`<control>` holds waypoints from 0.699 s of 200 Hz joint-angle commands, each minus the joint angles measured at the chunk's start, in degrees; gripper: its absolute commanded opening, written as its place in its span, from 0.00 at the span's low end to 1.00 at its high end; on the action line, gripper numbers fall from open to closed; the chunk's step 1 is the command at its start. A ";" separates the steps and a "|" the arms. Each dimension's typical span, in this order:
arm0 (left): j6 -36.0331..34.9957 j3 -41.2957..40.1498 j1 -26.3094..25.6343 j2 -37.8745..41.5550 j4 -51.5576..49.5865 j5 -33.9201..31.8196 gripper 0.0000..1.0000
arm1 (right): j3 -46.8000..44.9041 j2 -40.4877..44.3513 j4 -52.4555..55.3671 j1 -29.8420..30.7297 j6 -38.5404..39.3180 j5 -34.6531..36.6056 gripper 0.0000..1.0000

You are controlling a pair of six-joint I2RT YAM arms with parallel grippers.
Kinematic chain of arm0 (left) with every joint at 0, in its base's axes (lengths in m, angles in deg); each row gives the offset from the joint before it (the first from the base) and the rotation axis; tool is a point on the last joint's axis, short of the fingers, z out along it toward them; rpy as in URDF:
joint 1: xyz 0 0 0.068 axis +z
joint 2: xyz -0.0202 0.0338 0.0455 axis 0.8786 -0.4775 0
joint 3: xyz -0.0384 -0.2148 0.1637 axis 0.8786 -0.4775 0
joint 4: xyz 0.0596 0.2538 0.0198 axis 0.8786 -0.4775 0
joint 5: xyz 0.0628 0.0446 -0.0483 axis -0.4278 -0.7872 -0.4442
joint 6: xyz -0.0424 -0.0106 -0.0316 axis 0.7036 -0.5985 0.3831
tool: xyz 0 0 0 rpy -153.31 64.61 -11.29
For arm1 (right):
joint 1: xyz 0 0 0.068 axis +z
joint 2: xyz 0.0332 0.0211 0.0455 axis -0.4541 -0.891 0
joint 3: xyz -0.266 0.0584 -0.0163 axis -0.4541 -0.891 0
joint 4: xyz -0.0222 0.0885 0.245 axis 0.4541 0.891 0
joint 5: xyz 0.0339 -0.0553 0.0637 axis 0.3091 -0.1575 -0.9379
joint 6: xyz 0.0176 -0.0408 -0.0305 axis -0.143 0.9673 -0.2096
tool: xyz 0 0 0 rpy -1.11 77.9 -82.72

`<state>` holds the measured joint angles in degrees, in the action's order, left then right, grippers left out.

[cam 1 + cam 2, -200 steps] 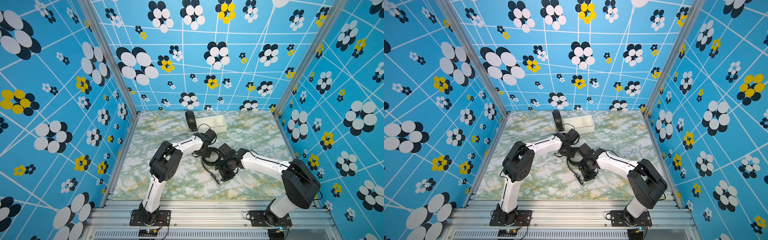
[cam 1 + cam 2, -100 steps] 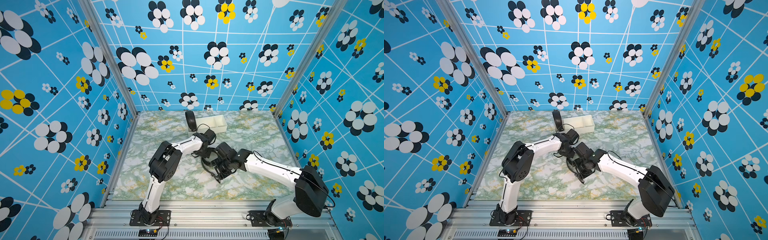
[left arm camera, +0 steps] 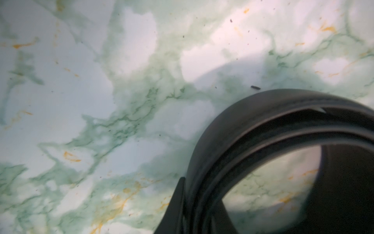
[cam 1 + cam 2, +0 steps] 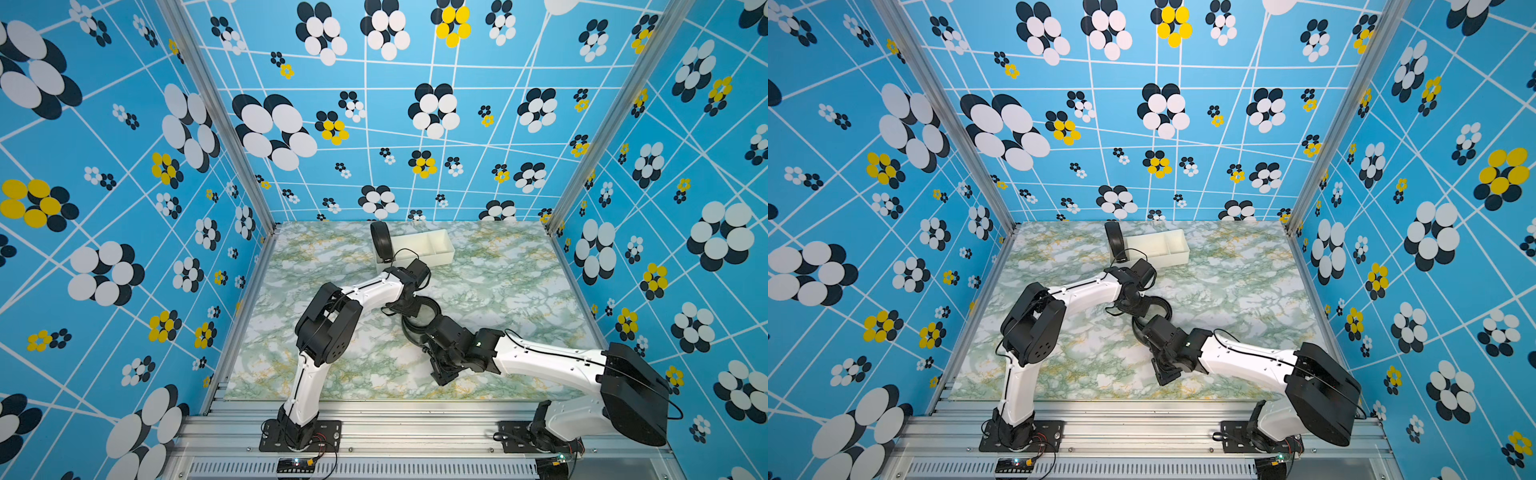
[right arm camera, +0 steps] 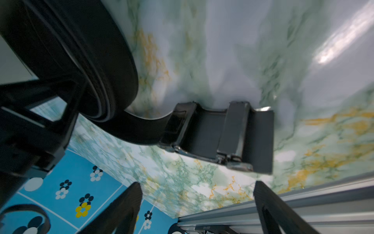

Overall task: Place the belts into the storage roll
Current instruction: Roll the belt at the center of the board.

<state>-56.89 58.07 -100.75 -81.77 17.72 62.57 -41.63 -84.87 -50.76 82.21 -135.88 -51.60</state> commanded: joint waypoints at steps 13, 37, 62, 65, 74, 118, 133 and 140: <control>-1.70 -2.45 0.62 0.87 -3.43 1.54 0.03 | -2.25 1.01 -0.30 -4.72 -7.01 3.81 0.90; -2.49 -2.28 0.36 1.42 -4.16 1.65 0.03 | -3.43 -0.75 -3.08 -7.19 -4.94 2.81 0.90; -3.67 -2.82 -0.19 1.88 -5.44 0.60 0.03 | -1.59 -3.05 -4.90 -8.67 -1.28 1.83 0.90; -3.81 -2.89 -0.26 1.96 -5.71 0.47 0.03 | -1.16 -3.31 -4.74 -8.92 -0.63 1.84 0.90; -4.21 -3.26 -0.41 2.12 -6.45 -0.45 0.02 | 0.05 -4.32 -4.30 -9.69 1.10 1.33 0.90; -3.68 -6.19 -0.57 4.21 -6.62 -2.01 0.02 | 2.16 -8.37 -5.42 -11.31 4.17 -3.66 0.80; -2.87 -6.01 -0.63 4.03 -6.86 -1.80 0.01 | 1.11 -9.77 -7.34 -11.26 4.01 -7.31 0.73; -2.49 -5.92 -0.64 4.07 -6.86 -1.91 0.01 | 0.57 -10.41 -8.50 -11.13 3.79 -8.59 0.66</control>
<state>-59.84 53.48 -100.99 -78.25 15.51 61.59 -40.71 -92.79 -57.43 71.06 -132.97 -54.11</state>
